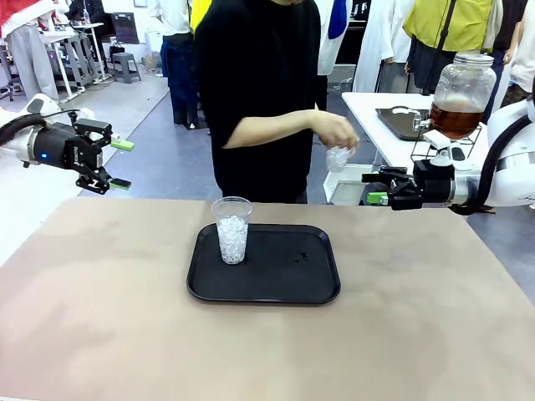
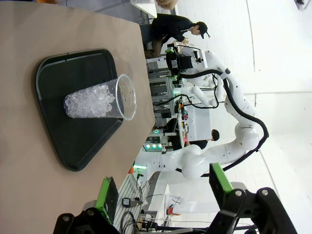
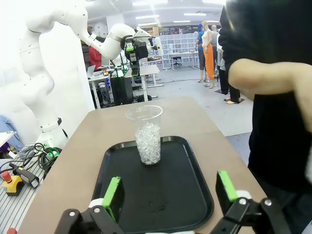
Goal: Pour the drink into the iced cup.
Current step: Pick up the iced cup indicated by the human and present it to them.
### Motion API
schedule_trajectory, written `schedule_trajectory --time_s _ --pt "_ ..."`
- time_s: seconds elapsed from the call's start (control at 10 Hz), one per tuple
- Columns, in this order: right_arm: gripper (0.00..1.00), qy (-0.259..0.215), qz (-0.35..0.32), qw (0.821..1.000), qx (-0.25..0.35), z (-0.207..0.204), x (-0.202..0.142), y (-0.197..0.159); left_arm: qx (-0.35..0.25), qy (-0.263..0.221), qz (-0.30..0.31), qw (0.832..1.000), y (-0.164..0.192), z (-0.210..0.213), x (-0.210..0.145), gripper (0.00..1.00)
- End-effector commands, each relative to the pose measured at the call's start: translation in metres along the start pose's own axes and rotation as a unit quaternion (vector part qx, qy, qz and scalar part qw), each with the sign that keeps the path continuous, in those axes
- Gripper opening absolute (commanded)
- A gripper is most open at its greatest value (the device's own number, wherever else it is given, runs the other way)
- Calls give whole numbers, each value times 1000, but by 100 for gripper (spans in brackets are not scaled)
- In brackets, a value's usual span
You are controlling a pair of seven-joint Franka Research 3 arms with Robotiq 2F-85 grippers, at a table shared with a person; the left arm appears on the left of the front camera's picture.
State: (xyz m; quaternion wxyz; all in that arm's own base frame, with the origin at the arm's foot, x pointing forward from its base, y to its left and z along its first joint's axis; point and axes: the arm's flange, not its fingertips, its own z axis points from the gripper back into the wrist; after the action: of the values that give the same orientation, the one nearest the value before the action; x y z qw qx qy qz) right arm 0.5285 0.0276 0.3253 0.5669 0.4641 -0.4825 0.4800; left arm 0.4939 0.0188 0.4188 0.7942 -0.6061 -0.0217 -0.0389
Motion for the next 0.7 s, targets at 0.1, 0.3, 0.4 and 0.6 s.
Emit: schedule_trajectory --time_s 0.1,0.3,0.4,0.6 --pt "100 -4 -7 1000 4 2 2 1 -2 -3 4 1000 -2 0 -2 100" --pt "100 -4 -7 1000 4 2 2 1 -2 -3 4 1000 -2 0 -2 100" --pt "100 -4 -7 1000 4 2 2 1 -2 -3 4 1000 -2 0 -2 100" --pt "100 -4 -7 1000 4 2 2 1 -2 -3 4 1000 -2 0 -2 100"
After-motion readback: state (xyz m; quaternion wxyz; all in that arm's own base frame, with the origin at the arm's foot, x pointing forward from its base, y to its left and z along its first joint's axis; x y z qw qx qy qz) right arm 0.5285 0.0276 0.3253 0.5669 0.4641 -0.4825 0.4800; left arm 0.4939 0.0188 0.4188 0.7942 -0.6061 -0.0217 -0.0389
